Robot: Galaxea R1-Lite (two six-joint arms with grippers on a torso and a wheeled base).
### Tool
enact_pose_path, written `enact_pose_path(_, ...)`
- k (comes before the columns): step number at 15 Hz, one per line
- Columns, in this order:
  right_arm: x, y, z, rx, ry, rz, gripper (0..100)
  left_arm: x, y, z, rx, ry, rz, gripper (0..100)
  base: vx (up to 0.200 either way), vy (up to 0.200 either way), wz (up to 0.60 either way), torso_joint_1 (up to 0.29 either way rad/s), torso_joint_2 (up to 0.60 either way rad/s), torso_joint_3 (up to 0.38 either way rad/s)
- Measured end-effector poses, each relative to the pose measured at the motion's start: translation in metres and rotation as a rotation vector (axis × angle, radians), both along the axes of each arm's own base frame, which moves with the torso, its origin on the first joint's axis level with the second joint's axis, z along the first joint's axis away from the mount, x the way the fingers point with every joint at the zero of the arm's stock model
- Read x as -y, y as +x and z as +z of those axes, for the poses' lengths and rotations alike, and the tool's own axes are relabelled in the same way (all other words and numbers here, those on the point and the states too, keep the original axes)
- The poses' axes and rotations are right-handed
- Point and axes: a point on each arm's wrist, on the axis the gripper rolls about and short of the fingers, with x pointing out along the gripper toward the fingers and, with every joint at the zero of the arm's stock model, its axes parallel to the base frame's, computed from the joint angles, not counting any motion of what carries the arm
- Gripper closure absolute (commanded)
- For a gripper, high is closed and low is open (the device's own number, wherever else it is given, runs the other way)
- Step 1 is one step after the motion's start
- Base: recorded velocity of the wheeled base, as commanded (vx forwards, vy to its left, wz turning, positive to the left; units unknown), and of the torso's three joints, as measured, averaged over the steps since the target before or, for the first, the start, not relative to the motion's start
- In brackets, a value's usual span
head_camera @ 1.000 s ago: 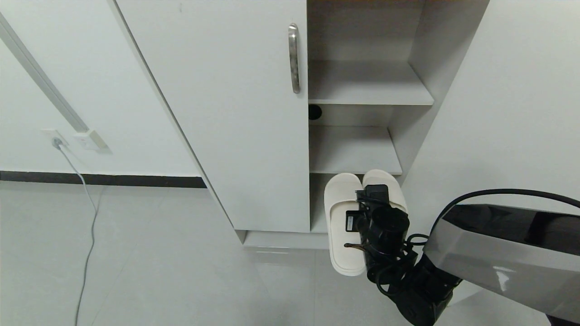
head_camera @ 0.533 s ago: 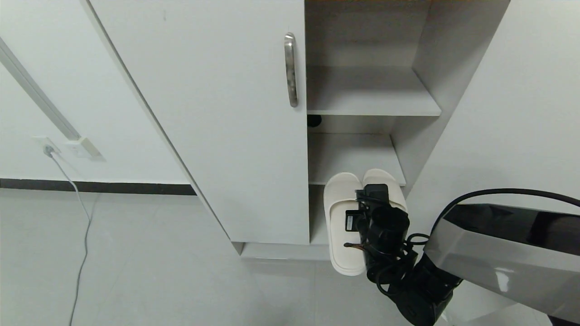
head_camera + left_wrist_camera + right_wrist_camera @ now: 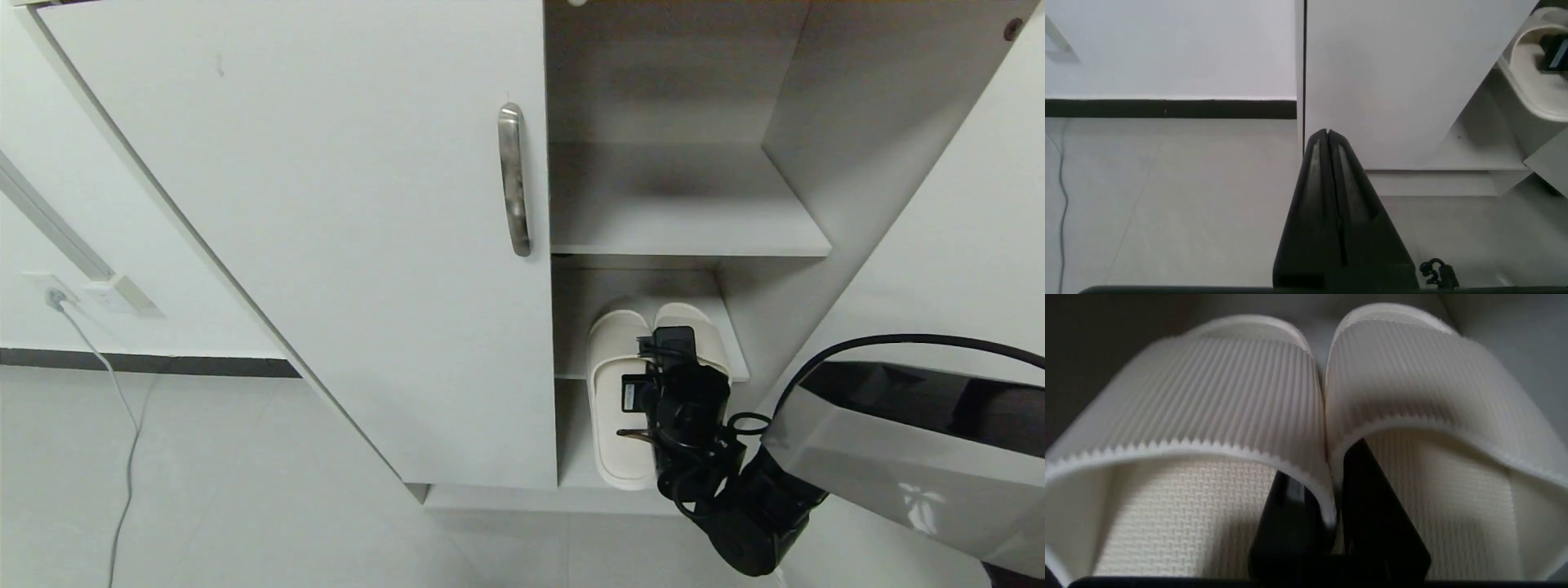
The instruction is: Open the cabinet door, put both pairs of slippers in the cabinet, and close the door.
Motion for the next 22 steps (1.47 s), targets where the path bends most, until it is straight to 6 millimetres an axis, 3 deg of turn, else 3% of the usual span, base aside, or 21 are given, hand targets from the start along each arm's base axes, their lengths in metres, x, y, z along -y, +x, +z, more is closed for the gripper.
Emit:
enact_pose_path(6, -0.006, 0.035, 0.015, -0.039, -0.026, -0.008, 100, 0.000, 0.000, 0.000, 0.000, 0.000, 0.000, 100, 0.000, 0.000, 0.00, 0.000, 0.00, 0.000)
enact_pose_path(13, -0.008, 0.092, 0.033, -0.014, 0.000, -0.014, 100, 0.000, 0.000, 0.000, 0.000, -0.006, 0.003, 100, 0.000, 0.000, 0.00, 0.000, 0.00, 0.000)
enact_pose_path(17, -0.004, 0.107, 0.043, 0.007, 0.018, -0.027, 100, 0.000, 0.000, 0.000, 0.000, -0.007, 0.003, 100, 0.000, 0.000, 0.00, 0.000, 0.00, 0.000)
enact_pose_path(22, -0.002, 0.114, 0.040, -0.002, 0.011, -0.025, 100, 0.000, 0.000, 0.000, 0.000, -0.007, 0.003, 100, 0.000, 0.000, 0.00, 0.000, 0.00, 0.000)
